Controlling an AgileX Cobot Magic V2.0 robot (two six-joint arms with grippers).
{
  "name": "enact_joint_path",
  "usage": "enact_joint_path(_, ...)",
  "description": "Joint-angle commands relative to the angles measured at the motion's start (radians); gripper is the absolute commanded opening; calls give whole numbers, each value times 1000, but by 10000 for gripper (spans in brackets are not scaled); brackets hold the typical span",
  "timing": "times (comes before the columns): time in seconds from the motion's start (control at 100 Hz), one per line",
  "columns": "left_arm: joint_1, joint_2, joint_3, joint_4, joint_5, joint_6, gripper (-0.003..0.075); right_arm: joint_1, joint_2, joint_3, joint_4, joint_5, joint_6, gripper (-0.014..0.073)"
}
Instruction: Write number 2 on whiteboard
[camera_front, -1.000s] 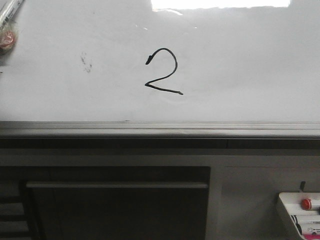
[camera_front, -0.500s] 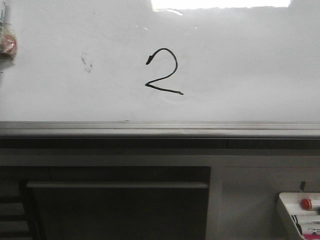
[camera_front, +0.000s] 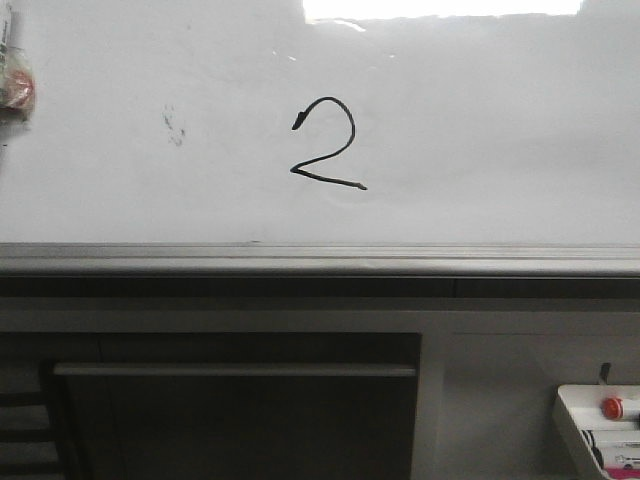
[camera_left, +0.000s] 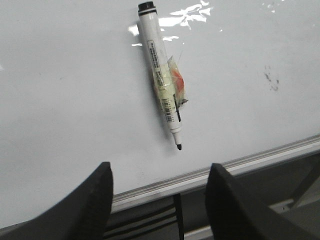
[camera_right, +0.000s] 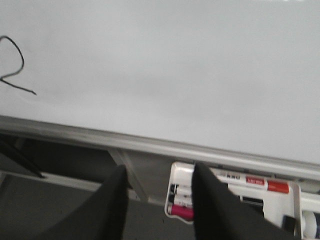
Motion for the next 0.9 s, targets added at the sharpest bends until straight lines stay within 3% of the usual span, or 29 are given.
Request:
enact_joint_path(0.0,3,-74,58,-33,-173,-10,298,-4,-55,7,11,-156,0,85)
enact_joint_path(0.09,3,-141,133,-60,-269,-10,181,-4,-104,48,9,-216,0,-66)
enact_joint_path(0.26,3,-188,211,-72,-333,-10,-18,-4,-139,99,12,-250,0,-72)
enact_joint_path(0.79,3,-186,281,-72,-335,-10,-18,-4,-139,102,12,-232,0,-72)
enact_joint_path(0.89,14,-275,305,-67,-341,-7,-18,-4,-139,102,12,-232,0,-72)
